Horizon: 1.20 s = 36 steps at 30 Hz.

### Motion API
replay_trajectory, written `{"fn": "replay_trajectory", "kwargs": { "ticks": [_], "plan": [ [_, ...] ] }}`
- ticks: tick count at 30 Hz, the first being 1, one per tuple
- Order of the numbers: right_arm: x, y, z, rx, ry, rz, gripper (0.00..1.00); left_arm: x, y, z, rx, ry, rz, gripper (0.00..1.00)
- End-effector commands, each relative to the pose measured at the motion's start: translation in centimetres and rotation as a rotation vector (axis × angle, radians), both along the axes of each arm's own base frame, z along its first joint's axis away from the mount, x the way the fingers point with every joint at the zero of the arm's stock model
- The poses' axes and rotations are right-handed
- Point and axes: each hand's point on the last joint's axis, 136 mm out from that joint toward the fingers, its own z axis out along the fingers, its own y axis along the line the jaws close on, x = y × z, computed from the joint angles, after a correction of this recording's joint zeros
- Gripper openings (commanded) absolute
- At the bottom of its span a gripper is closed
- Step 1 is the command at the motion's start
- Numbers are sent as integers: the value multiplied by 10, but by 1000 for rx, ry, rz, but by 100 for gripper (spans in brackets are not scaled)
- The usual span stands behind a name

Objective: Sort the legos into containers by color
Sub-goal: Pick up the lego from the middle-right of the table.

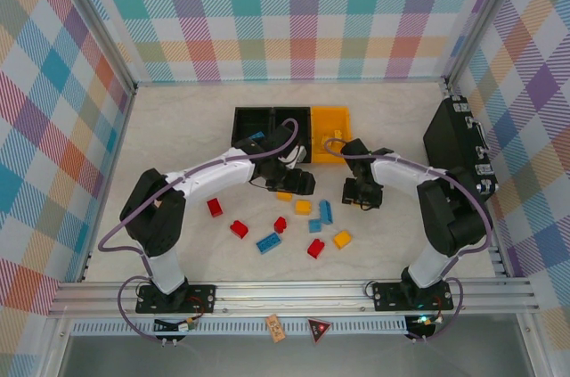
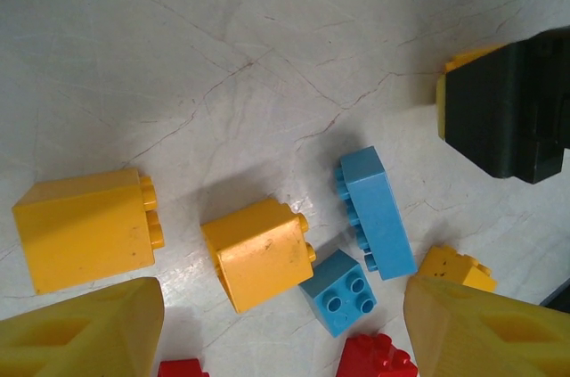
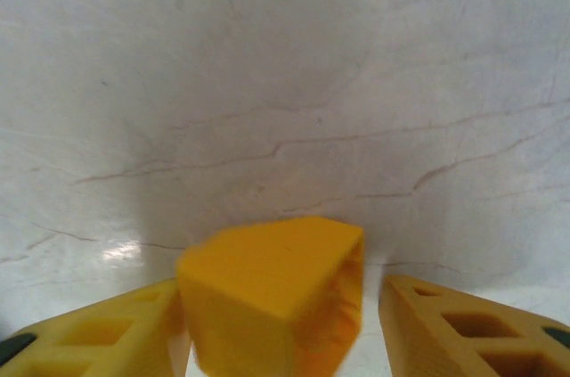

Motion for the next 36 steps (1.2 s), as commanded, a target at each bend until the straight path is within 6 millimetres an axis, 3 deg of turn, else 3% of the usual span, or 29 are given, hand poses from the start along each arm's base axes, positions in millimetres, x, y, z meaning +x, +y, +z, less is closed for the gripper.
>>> {"fn": "replay_trajectory", "kwargs": {
  "ticks": [1, 15, 23, 30, 36],
  "plan": [
    [-3, 0, 4, 22, -3, -29, 55, -5, -2, -12, 16, 23, -7, 72],
    [10, 3, 8, 11, -27, 1, 36, -6, 0, -15, 24, 20, 9, 71],
    [21, 9, 36, 44, -92, 22, 34, -3, 1, -13, 26, 6, 23, 70],
    [49, 30, 74, 121, -183, 72, 34, 6, 7, 1, 20, -48, 84, 70],
    [89, 60, 92, 199, -223, 126, 34, 9, 14, 9, 26, -73, 114, 71]
  ]
}}
